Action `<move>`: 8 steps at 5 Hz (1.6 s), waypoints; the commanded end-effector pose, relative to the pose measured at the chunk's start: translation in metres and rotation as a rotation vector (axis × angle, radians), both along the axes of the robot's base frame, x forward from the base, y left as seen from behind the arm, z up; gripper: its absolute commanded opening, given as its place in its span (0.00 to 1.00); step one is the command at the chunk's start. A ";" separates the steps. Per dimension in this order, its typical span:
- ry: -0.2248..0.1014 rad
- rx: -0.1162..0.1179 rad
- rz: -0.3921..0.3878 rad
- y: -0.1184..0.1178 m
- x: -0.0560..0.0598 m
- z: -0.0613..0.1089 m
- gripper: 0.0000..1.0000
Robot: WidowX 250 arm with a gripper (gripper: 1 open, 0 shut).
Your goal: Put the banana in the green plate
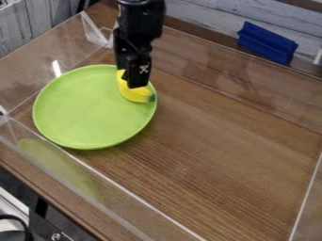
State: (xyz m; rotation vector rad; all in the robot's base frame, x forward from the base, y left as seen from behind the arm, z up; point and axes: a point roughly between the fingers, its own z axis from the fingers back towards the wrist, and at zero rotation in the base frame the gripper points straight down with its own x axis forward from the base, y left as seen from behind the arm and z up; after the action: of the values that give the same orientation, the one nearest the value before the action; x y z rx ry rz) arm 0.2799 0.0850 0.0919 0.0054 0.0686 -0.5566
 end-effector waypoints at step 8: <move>-0.038 0.001 0.074 0.004 0.027 -0.013 1.00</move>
State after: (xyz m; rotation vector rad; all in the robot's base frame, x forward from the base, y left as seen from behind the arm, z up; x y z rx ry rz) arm 0.3033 0.0885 0.0651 -0.0094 0.0744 -0.4813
